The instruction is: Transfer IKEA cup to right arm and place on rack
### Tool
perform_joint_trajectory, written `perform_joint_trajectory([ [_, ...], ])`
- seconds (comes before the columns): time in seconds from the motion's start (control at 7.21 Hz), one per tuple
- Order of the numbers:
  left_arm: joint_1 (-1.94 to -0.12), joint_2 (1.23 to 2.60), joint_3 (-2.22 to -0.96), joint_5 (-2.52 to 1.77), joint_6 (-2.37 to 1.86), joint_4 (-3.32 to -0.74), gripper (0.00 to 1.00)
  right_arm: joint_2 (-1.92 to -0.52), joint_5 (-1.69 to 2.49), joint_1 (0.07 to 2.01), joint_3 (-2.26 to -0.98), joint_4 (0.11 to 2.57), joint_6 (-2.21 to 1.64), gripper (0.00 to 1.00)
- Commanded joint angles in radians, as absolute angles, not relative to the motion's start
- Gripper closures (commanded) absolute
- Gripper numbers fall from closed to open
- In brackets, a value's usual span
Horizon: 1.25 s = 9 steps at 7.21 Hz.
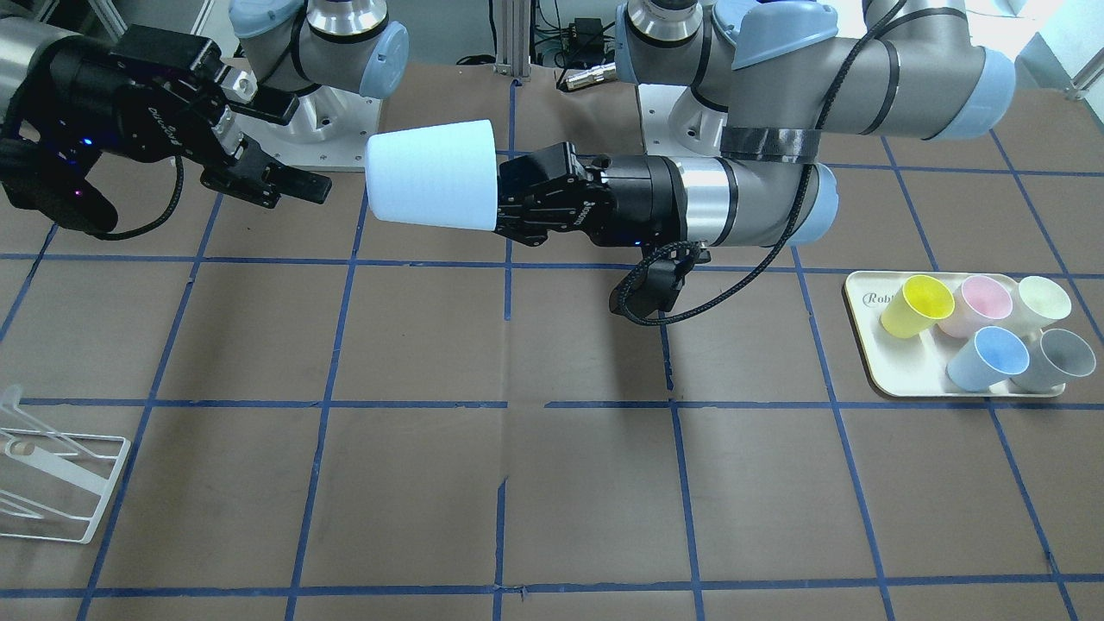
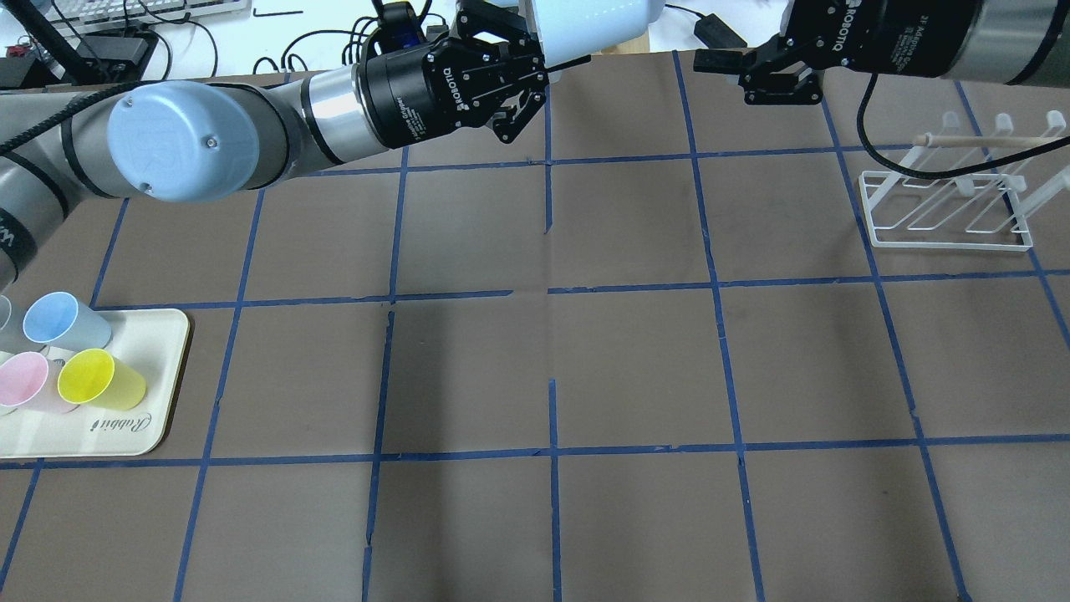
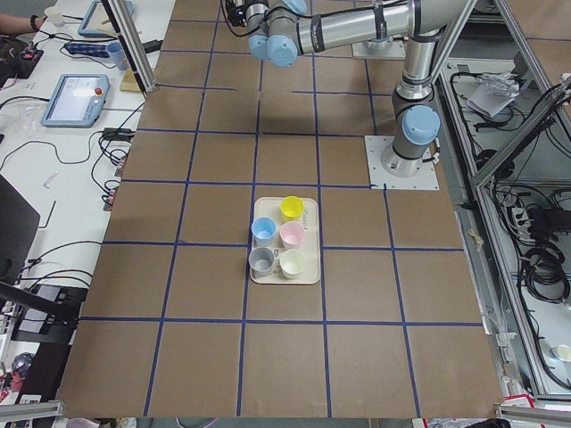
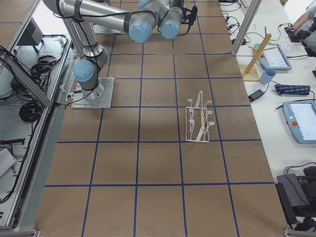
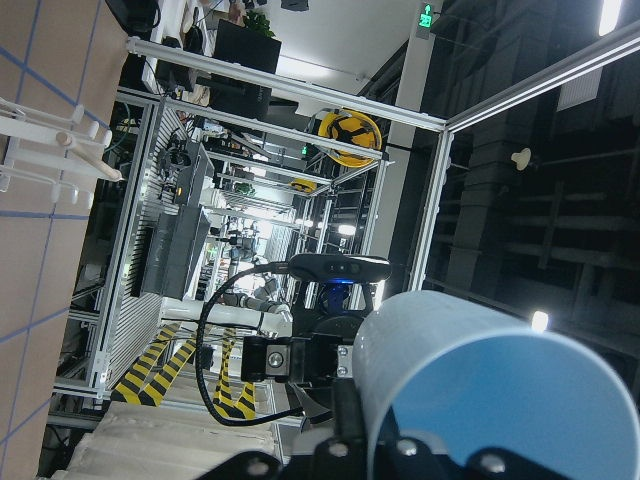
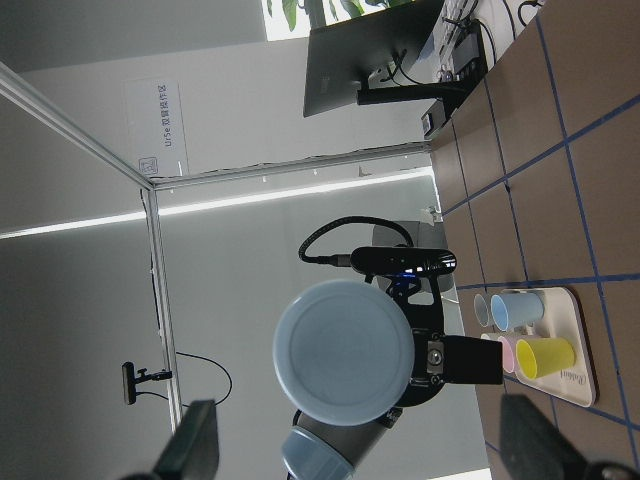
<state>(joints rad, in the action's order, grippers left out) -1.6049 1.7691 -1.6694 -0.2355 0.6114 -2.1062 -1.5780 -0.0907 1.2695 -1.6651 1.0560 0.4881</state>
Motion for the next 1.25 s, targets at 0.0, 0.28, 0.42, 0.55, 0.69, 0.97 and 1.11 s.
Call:
perform_joint_trajectory([
  [0.0, -1.614, 1.775, -1.669, -0.235, 0.615, -2.105, 1.00, -1.548, -0.090, 1.325, -1.648, 1.130, 0.424, 0.00],
  [0.28, -1.643, 1.775, -1.669, -0.241, 0.608, -2.086, 1.00, -1.516, -0.100, 1.350, -1.640, 1.274, 0.352, 0.00],
  [0.42, -1.644, 1.776, -1.669, -0.241, 0.606, -2.085, 1.00, -1.514, -0.101, 1.350, -1.640, 1.293, 0.336, 0.00],
  [0.55, -1.644, 1.775, -1.669, -0.241, 0.606, -2.086, 1.00, -1.517, -0.103, 1.351, -1.640, 1.293, 0.307, 0.00],
  [0.69, -1.644, 1.775, -1.670, -0.241, 0.606, -2.086, 1.00, -1.522, -0.106, 1.351, -1.640, 1.292, 0.301, 0.03],
  [0.97, -1.644, 1.775, -1.669, -0.241, 0.606, -2.085, 1.00, -1.537, -0.118, 1.351, -1.650, 1.281, 0.290, 0.08],
  [1.11, -1.644, 1.775, -1.670, -0.241, 0.606, -2.085, 1.00, -1.540, -0.129, 1.351, -1.651, 1.281, 0.284, 0.08],
])
